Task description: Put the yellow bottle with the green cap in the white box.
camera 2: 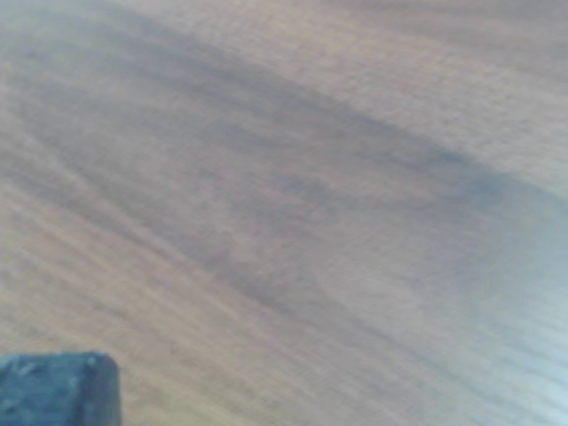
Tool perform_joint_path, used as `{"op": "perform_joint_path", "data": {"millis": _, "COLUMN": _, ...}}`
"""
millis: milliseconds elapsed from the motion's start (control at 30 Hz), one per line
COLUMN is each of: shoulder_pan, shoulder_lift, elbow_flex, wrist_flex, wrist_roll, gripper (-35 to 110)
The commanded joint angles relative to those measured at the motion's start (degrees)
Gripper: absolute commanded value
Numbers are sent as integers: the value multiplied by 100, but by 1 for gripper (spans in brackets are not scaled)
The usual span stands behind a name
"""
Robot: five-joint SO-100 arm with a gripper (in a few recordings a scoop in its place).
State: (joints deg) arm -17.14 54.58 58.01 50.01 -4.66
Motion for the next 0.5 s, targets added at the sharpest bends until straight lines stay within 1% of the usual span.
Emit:
{"op": "perform_joint_path", "data": {"millis": 0, "shoulder_pan": -62, "shoulder_lift": 132, "elbow_flex": -413, "wrist_flex": 35, "wrist_roll": -53, "gripper": 25}}
{"op": "perform_joint_path", "data": {"millis": 467, "shoulder_pan": -79, "shoulder_lift": -79, "elbow_flex": -211, "wrist_flex": -9, "wrist_roll": -475, "gripper": 26}}
